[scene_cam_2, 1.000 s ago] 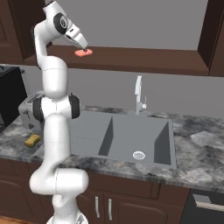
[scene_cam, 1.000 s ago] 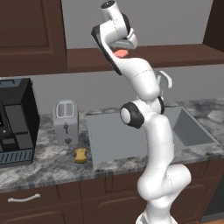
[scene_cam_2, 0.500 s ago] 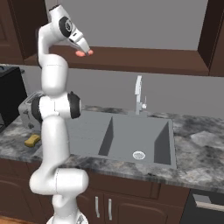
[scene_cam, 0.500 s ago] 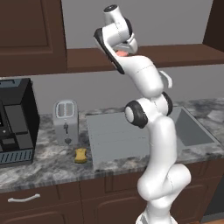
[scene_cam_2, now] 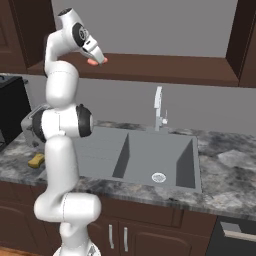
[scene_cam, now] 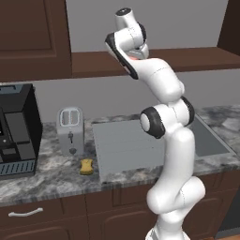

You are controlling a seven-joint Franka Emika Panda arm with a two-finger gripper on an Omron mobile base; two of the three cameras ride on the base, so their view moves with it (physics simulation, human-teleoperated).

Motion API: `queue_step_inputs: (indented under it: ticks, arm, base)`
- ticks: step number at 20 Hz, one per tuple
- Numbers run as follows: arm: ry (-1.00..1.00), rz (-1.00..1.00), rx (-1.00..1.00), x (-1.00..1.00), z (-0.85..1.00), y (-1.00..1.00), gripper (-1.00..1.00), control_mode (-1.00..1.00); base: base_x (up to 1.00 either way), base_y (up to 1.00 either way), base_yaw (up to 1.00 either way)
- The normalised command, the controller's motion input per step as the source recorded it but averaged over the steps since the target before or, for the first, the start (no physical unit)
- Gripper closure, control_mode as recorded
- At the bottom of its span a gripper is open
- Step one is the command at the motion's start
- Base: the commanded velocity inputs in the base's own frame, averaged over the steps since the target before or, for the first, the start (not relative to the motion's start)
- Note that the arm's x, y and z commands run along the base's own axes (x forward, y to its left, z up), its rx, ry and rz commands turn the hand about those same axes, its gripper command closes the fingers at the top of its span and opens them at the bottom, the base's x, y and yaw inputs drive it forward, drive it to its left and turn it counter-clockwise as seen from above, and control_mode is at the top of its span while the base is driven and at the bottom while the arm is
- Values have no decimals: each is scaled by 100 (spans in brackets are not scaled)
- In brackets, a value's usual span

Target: Locate and retrieve the bar soap and sponge from the cabinet. Place them next to the sink.

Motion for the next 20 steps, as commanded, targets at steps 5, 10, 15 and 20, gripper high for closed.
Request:
queue_step_inputs:
  ticks: [5,10,15,20]
  arm:
    - [1,0,1,2,-1,9,100,-100]
    - [6,7,-6,-25,20,7,100,-100]
    - [0,12,-5,-74,29,-1,100,-100]
    - [-4,3,8,-100,-10,-15,100,-100]
  base:
    - [0,0,0]
    - [0,0,0]
    - [0,0,0]
    - [0,0,0]
